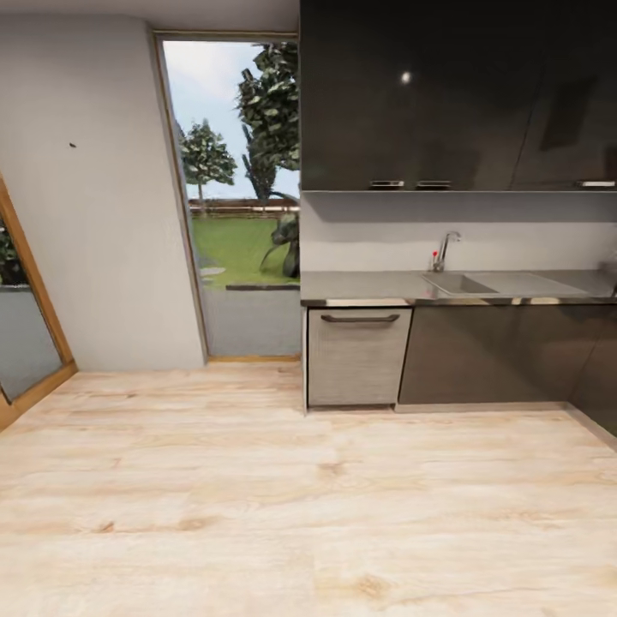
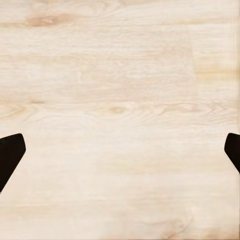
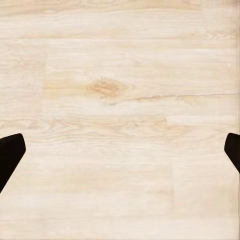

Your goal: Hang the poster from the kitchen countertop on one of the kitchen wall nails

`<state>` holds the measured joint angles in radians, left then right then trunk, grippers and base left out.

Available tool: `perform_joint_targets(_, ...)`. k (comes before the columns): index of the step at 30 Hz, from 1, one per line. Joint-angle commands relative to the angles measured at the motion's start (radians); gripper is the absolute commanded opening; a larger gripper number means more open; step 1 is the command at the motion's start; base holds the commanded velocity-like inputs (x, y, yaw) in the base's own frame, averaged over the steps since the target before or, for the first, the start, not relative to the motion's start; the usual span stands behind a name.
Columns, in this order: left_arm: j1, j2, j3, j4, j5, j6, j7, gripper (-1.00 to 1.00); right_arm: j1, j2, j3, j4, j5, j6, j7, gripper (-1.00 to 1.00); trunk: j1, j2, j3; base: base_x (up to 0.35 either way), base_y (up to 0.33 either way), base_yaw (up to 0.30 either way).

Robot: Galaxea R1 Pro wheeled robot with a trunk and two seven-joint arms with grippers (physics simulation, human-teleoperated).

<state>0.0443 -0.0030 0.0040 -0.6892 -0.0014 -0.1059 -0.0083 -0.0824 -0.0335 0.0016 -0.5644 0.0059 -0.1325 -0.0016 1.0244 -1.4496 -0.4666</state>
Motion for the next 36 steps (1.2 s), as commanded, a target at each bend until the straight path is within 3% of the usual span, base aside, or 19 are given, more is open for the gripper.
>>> perform_joint_targets(1, 0.0, 0.0, 0.0, -0.001, 0.0, -0.001, -0.001, 1.0, 0.0, -0.002, 0.0, 0.001, 0.001, -0.003, 0.0, 1.0, 0.001, 0.0, -0.001, 0.324, -0.142, -0.011)
perform_joint_targets(14, 0.0, 0.001, 0.001, -0.001, 0.0, -0.001, -0.001, 1.0, 0.0, -0.01, 0.0, 0.0, -0.001, -0.003, 0.0, 1.0, 0.001, 0.0, -0.001, 0.324, -0.147, -0.027)
perform_joint_targets(36, 0.0, 0.001, 0.001, 0.0, 0.0, -0.001, -0.001, 1.0, 0.0, -0.024, 0.0, 0.0, -0.009, -0.012, 0.003, 1.0, 0.001, 0.0, 0.004, 0.324, -0.124, -0.279)
